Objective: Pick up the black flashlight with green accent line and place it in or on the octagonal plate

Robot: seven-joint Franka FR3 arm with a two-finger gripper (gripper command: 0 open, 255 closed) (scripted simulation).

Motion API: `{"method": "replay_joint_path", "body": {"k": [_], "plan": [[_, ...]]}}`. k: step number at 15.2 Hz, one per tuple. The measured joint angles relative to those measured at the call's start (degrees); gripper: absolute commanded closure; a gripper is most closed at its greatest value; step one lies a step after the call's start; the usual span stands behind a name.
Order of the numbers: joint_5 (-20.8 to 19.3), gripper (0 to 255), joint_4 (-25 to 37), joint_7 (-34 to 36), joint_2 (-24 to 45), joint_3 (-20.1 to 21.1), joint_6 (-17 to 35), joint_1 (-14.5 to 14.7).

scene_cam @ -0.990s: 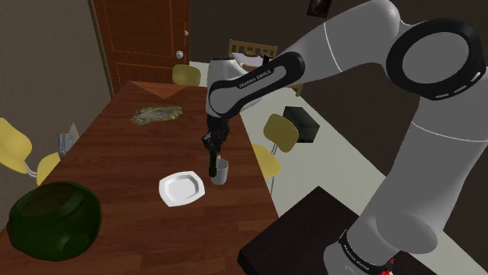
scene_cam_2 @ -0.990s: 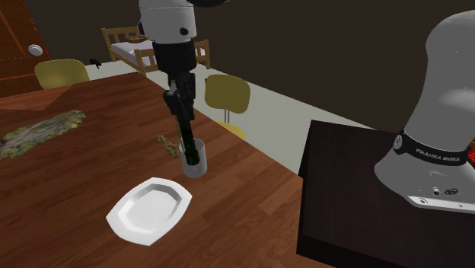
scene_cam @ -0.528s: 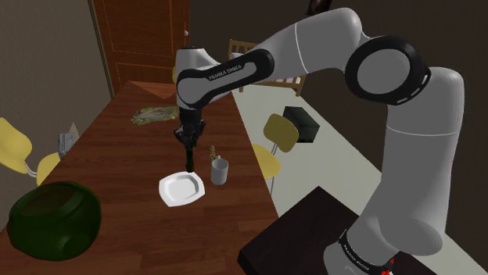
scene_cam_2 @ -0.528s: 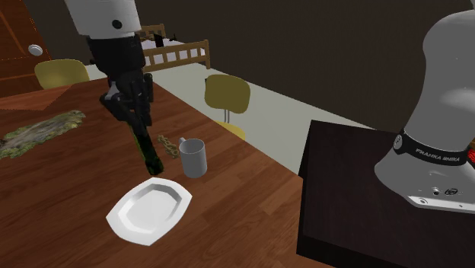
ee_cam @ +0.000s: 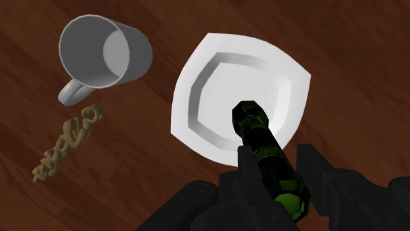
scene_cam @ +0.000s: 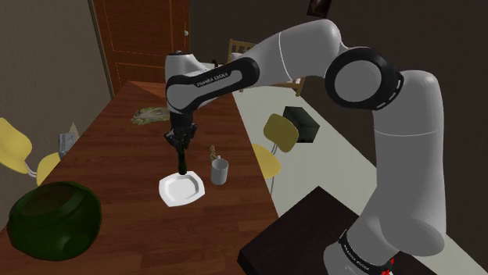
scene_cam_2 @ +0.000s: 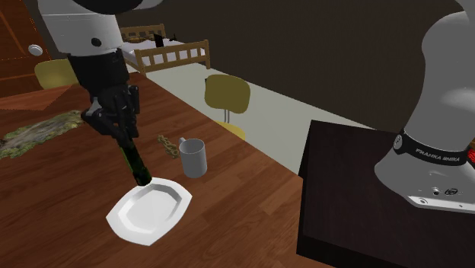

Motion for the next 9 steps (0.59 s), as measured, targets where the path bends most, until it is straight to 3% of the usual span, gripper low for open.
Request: {"method": "replay_joint_path", "body": {"k": [9], "plan": [[-0.6, 255, -1.7, 0.3, 3.5, -0.4, 5.2, 0.2]]}}
